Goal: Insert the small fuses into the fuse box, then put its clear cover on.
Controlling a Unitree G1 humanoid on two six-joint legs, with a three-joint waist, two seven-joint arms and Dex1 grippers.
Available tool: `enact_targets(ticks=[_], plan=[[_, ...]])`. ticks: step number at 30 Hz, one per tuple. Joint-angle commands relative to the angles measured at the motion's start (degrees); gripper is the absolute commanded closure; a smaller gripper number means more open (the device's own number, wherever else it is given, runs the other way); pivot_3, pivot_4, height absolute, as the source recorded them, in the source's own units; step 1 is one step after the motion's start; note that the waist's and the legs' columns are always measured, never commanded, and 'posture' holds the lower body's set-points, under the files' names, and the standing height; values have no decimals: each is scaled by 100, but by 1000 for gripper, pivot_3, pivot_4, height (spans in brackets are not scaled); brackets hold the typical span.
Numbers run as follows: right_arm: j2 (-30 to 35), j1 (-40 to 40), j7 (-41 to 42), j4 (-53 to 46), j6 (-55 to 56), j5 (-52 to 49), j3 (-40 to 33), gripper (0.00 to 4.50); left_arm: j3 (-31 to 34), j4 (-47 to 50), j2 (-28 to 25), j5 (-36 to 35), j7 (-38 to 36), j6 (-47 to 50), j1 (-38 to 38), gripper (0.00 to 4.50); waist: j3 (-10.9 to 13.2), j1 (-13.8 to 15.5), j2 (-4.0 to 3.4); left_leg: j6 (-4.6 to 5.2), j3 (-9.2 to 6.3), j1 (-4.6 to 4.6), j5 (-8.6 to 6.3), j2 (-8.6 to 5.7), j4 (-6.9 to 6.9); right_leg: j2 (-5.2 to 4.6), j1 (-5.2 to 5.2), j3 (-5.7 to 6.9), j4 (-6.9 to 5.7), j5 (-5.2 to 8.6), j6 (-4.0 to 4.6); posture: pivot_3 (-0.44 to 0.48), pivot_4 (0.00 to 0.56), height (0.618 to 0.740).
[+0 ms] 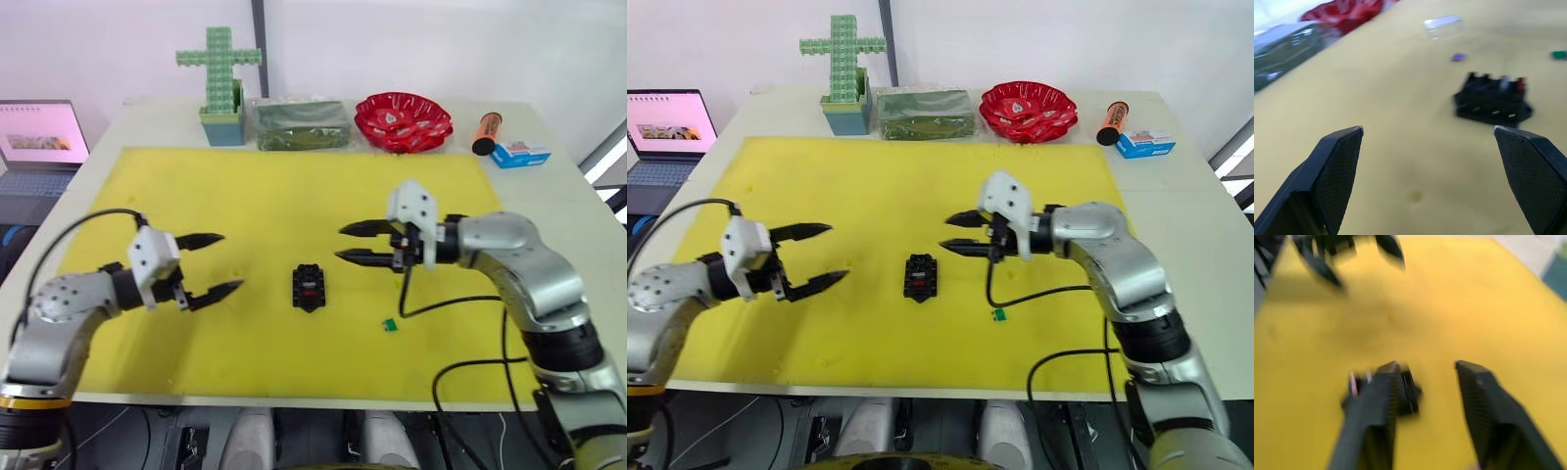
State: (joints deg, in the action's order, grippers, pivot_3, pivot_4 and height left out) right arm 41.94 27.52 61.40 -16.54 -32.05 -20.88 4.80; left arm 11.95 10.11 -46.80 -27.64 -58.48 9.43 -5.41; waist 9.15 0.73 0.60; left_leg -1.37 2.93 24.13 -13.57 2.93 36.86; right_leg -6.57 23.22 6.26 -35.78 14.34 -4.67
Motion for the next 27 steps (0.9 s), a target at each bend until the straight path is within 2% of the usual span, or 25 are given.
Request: enact_targets(ticks=[1, 4, 10, 13, 17, 22, 27], plan=[[565, -499, 182, 203, 582, 172, -616, 1015, 471, -549, -313, 394, 55, -380, 28, 0, 1, 3, 1, 0, 0, 0, 0, 0, -2, 0, 0, 0, 2, 0, -1, 0, 150, 740], [940, -1227, 259, 379, 781, 84, -1156, 18, 856, -1135, -411, 451, 70, -598, 149, 0, 2, 3, -1, 0, 6, 0, 0, 1, -8, 0, 4, 0, 5, 1, -2, 0, 150, 740], [1022, -2184, 192, 775, 804, -240, -2145, 18, 1159, -2009, -494, 694, -100, -1286, 423, 0, 3, 1, -3, 0, 11, -3, 0, 3, -17, 0, 3, -1, 16, 1, -3, 0, 150, 740], [992, -2463, 96, 889, 812, -257, -2321, 18, 1147, -2303, -485, 754, -69, -1483, 321, 0, 3, 12, -2, -1, 10, -3, 0, 4, -17, -1, 2, 0, 24, 8, 11, 0, 150, 740], [940, -2527, -146, 587, 133, -645, -2488, 18, 1056, -2322, -436, 769, -32, -1570, 184, 0, 3, 11, -1, -1, 10, -3, 0, 3, -17, -6, 2, 0, 37, 8, 17, 0, 150, 740], [921, -2099, -702, 275, -1375, -1481, -2682, 18, 937, -2216, -432, 645, -179, -1511, -151, 0, 4, 0, -4, -1, 13, -2, 0, 2, -21, -9, -3, -1, 36, -1, 6, 0, 150, 740], [785, -1716, -1396, 143, -4310, -3503, -3442, 18, 559, -1125, -441, 78, -746, -915, -354, 0, 4, 26, -3, 0, 8, 0, 0, 1, -25, -12, -6, -1, 40, -2, 7, 0, 150, 740]])
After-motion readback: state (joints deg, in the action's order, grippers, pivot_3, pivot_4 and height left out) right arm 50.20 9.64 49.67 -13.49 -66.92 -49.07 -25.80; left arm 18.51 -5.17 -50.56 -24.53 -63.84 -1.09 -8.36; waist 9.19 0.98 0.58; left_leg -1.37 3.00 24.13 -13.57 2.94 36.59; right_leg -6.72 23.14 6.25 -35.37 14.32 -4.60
